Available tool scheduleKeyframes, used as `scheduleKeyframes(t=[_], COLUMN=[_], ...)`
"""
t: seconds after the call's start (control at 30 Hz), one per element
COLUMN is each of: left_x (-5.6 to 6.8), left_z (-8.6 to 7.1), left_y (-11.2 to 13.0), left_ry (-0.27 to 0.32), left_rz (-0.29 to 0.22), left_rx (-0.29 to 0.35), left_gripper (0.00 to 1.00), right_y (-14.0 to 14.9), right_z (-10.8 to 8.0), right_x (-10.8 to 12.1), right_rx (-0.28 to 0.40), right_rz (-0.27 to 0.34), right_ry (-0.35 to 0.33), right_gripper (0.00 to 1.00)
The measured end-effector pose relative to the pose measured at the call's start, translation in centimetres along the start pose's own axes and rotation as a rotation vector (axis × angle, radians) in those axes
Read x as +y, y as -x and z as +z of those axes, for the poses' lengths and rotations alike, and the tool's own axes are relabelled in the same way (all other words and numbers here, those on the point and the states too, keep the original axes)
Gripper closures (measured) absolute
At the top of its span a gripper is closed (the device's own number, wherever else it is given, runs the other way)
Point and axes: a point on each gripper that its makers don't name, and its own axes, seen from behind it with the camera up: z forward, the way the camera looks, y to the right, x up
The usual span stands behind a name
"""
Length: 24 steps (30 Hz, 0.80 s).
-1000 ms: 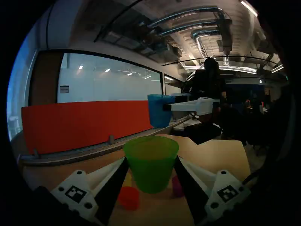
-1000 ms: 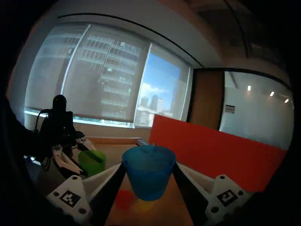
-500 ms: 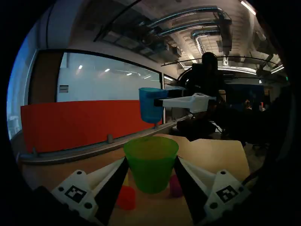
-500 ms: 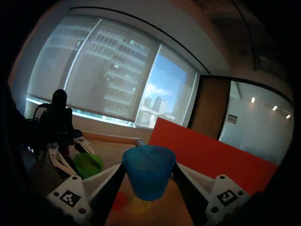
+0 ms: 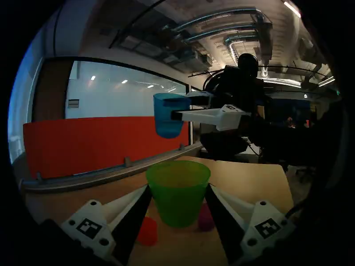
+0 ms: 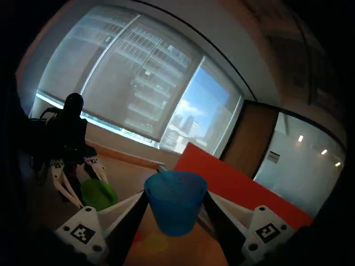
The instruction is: Pour water
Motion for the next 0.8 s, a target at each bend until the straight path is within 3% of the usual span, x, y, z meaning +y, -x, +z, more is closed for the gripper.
scheduleKeyframes(t=[0.4, 0.8], left_x=[0.3, 0.2], left_z=[0.2, 0.3], left_y=[-0.1, 0.0], left_ry=[0.004, 0.003], left_rz=[0.001, 0.002], left_rx=[0.002, -0.001], left_gripper=[0.17, 0.17], right_y=[-2.2, -4.2], right_z=[0.9, 1.2], right_x=[-0.8, -1.4], right_rx=[0.004, 0.016], right_rz=[-0.171, -0.299], right_ry=[-0.009, -0.007], right_gripper=[0.11, 0.11])
